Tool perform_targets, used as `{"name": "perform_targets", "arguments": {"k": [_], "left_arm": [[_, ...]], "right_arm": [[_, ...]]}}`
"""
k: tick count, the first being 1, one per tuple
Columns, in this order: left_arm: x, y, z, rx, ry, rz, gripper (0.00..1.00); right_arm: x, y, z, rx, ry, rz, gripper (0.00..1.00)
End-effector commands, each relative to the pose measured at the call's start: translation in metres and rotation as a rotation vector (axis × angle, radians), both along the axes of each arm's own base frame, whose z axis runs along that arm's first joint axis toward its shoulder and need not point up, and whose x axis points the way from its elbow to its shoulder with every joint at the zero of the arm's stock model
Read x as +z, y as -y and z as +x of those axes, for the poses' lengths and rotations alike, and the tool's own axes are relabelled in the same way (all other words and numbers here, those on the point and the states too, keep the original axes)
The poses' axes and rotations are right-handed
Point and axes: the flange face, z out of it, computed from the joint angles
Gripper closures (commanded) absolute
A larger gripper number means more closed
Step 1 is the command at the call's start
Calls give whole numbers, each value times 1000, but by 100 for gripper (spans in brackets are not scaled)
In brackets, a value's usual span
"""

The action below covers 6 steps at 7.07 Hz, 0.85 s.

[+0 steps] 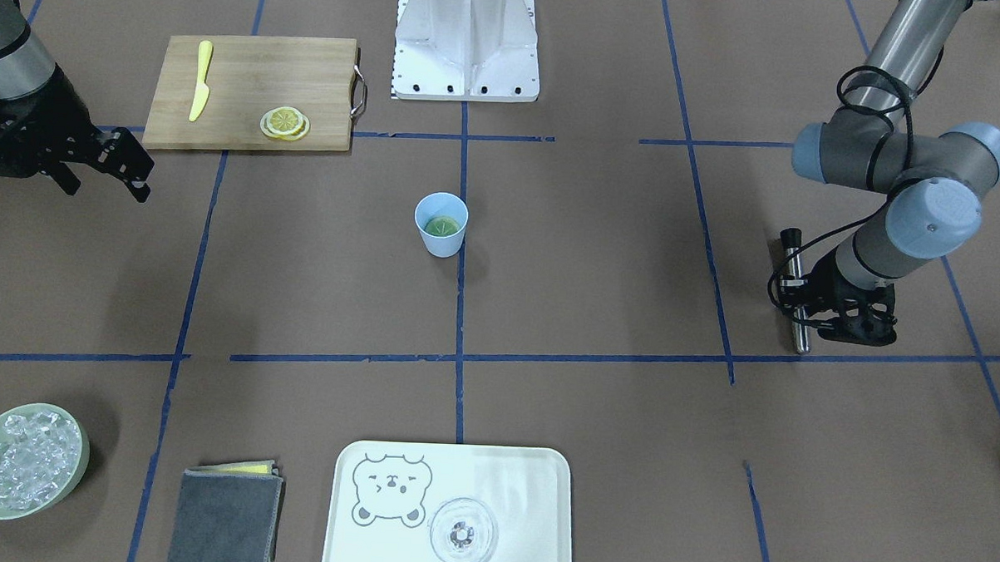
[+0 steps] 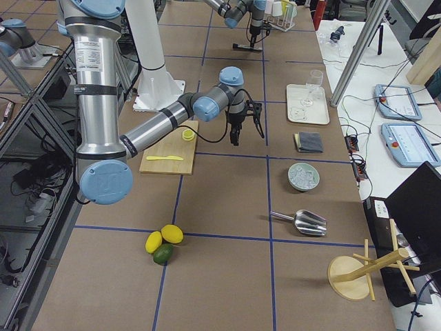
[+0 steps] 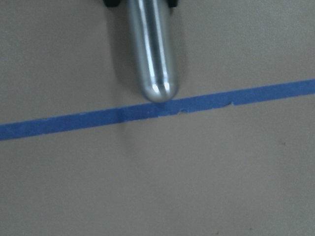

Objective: Squeeze lemon into cup
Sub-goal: 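Grasp the steel rod with the left gripper and lift it upright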

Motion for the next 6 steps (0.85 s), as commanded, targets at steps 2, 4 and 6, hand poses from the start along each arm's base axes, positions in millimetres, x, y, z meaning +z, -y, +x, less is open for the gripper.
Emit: {"name": "perform_targets", "arguments": {"k": [2,4,6], "left_arm": [[-78,-1,-26,-33,-75,103,100],[-169,-19,-47,-203,-86,187,100],[-282,-60,-20,-277,-250,265,100]], "right_arm": [[-2,0,0,1,6,10,4],[-3,0,1,3,9,13,4],[-3,1,7,10,11,13,4]]}}
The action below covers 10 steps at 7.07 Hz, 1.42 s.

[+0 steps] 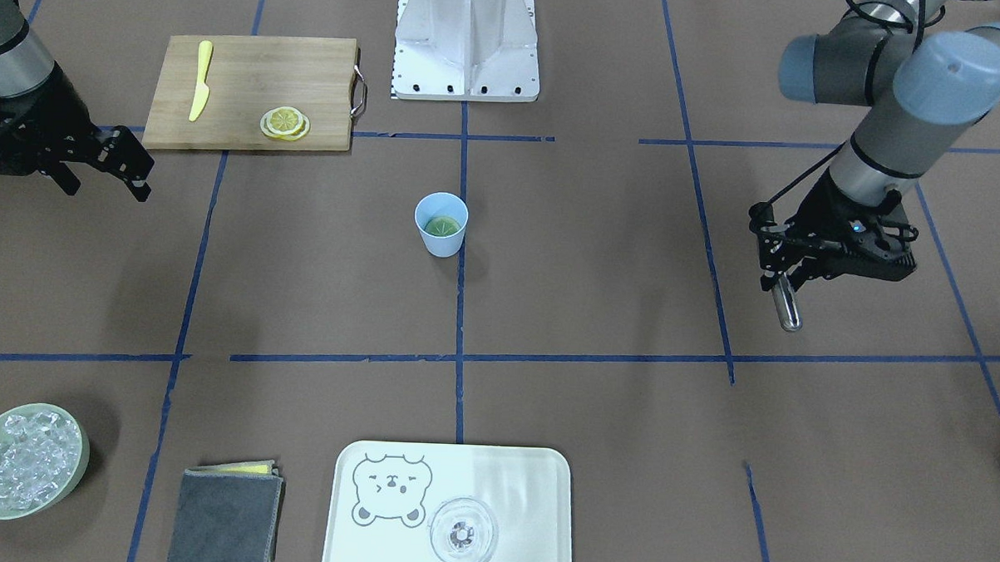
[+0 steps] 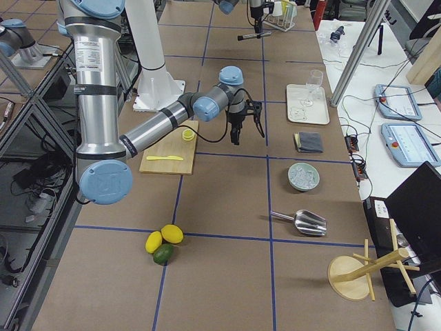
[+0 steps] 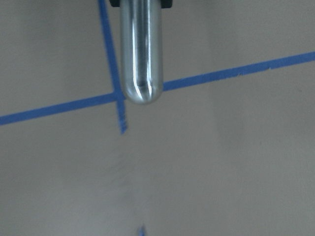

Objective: Squeeze lemon into cup
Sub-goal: 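Carry the steel rod with the left gripper over the blue cup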

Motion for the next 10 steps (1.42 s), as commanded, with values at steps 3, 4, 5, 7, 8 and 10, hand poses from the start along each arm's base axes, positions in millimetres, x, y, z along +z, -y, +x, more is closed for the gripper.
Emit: {"name": "perform_targets", "arguments": {"k": [3,4,5,7,8,10], "left_arm": [[-235,-85,147,-107,-209,352,100],[-274,-80,153,-134,-246,375,100],[-281,-85,154,-224,-240,437,100],[-234,-148,238,-463,-253,573,100],[-207,-152,252,-507,-285,631,100],[-197,-160,260,-521,-215,746,100]], "right_arm": [[18,-3,22,24,5,-4,0],[24,-7,26,24,16,6,0],[23,-8,25,20,24,3,0],[23,-8,26,20,25,2,0],[21,-8,26,22,28,4,0],[21,-8,25,22,30,4,0]]}}
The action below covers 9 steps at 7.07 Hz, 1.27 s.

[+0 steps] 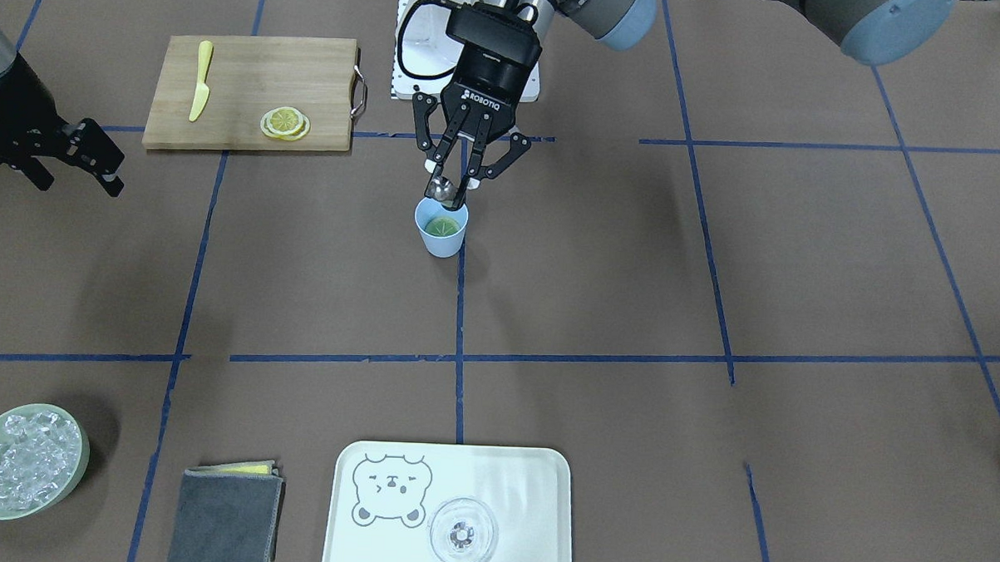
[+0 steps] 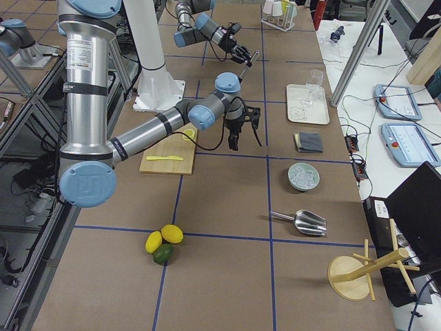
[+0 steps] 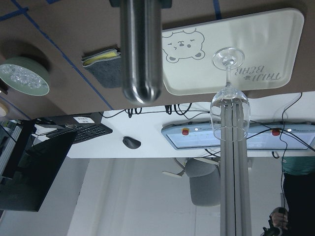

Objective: Squeeze lemon into cup
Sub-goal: 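Carry the steel rod with the left gripper over the blue cup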

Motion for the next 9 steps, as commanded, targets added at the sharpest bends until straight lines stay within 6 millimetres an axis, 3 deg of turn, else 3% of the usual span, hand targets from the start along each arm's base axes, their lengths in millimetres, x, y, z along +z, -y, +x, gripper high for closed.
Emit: {"name": "perform_targets", "arguments": {"k": [1,2,6,9], "left_arm": [[10,-29,20,-54,-11,44,100],[11,-31,19,-55,-49,53,100],[12,-31,45,-99,-16,49,100],[23,-31,57,-95,10,44,100]], "right_arm": [[-3,0,0,1,5,3,0],[-2,1,-1,1,4,1,0],[-3,1,-2,-1,7,2,0],[-3,1,-2,2,8,-1,0]]}}
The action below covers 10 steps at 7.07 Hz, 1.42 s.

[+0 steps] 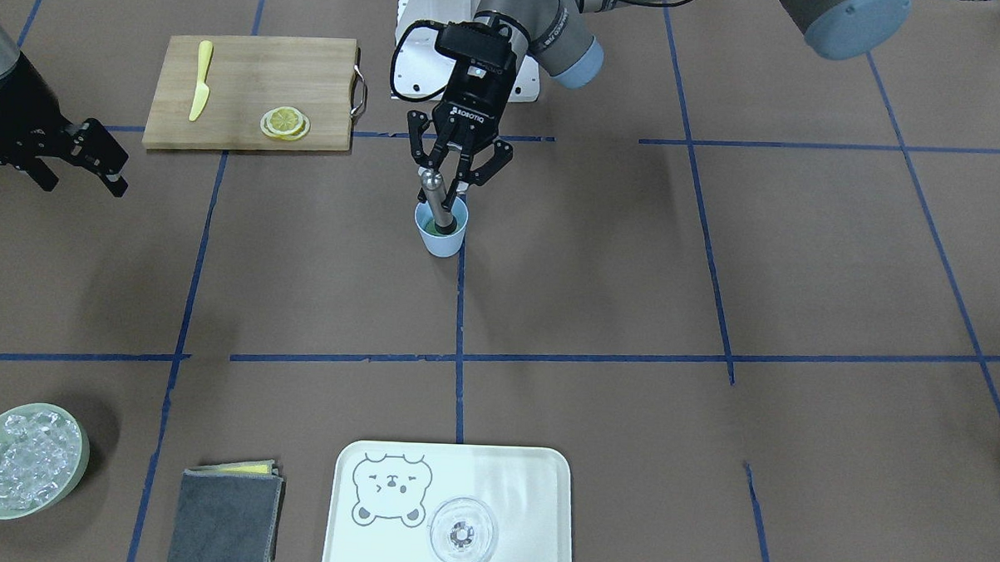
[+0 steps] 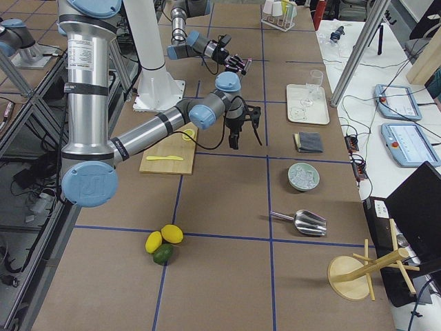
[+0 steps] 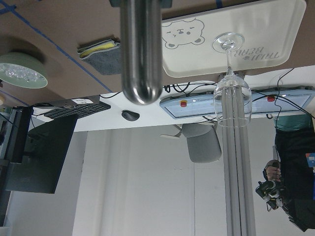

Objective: Squeeze lemon into cup
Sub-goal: 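Lower the steel rod into the cup and press the lemon with the left gripper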

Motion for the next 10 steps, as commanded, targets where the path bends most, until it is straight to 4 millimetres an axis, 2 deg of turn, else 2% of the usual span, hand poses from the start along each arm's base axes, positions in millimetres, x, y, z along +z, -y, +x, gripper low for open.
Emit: {"name": "perform_targets", "arguments": {"k": [1,4,10], "left_arm": [[6,-5,9,9,13,-3,100],[21,-11,25,23,13,-3,100],[26,-10,31,24,28,-6,100]], "right_arm": [[-1,0,0,2,1,-1,0],[-2,0,0,2,4,-2,0],[-3,0,-1,-2,9,-2,0]]}}
